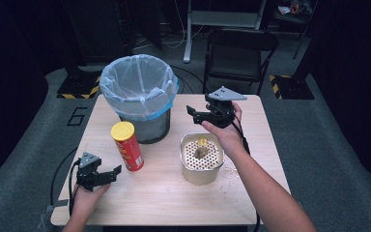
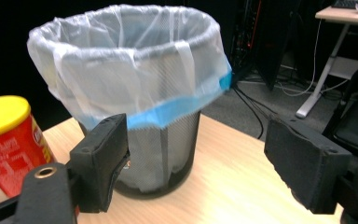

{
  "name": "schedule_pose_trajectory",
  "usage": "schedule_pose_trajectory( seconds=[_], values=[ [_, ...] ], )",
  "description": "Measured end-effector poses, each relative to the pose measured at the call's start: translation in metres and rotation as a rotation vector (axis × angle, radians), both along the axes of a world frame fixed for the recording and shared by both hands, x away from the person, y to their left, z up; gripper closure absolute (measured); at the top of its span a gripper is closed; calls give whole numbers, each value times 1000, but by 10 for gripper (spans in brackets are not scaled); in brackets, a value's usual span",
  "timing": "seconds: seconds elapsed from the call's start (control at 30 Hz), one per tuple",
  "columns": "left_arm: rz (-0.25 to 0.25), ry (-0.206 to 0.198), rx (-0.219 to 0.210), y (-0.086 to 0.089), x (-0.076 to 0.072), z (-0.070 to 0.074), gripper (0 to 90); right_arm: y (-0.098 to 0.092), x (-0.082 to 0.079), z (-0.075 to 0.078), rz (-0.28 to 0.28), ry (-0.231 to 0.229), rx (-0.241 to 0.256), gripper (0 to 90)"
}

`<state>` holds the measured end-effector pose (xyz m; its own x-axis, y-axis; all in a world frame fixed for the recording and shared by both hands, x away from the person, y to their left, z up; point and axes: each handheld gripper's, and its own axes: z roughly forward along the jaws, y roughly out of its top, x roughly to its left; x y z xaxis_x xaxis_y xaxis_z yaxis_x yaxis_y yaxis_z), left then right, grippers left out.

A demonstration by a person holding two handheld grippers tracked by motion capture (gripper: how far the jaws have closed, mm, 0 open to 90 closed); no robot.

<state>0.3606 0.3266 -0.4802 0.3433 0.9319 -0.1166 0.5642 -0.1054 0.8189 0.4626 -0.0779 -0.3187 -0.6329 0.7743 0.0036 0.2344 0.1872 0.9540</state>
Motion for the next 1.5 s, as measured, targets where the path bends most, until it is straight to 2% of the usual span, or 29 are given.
schedule_pose_trajectory(
  seconds=[0.2,0.37,0.43,0.67,0.9,0.93,1.0,1.2,1.23,1.33,1.5],
  values=[
    [-49,-2,10,-17,4,7,117,-17,-5,-12,-25,26,-4,212],
    [-70,-4,14,-30,12,9,117,-28,-7,-16,-33,34,-7,213],
    [-70,-13,8,-34,15,10,118,-31,-10,-18,-26,45,2,218],
    [-62,-34,2,-43,25,11,126,-35,-25,-32,13,54,-46,224],
    [-36,-41,-1,-46,32,8,135,-40,-36,-47,20,72,-57,225],
    [-27,-52,-7,-47,33,7,137,-41,-37,-49,18,75,-59,225],
    [-31,-49,-15,-47,34,7,144,-43,-40,-53,17,81,-59,225],
    [-37,-84,-2,-49,35,3,183,-53,-44,-71,6,113,-51,225],
    [-38,-87,-1,-51,35,3,199,-55,-44,-75,0,116,-53,225],
    [-42,-91,44,-54,36,1,226,-61,-45,-84,-18,138,-51,229],
    [-48,-98,49,-55,36,0,235,-70,-48,-94,-37,155,-36,236]
  ],
)
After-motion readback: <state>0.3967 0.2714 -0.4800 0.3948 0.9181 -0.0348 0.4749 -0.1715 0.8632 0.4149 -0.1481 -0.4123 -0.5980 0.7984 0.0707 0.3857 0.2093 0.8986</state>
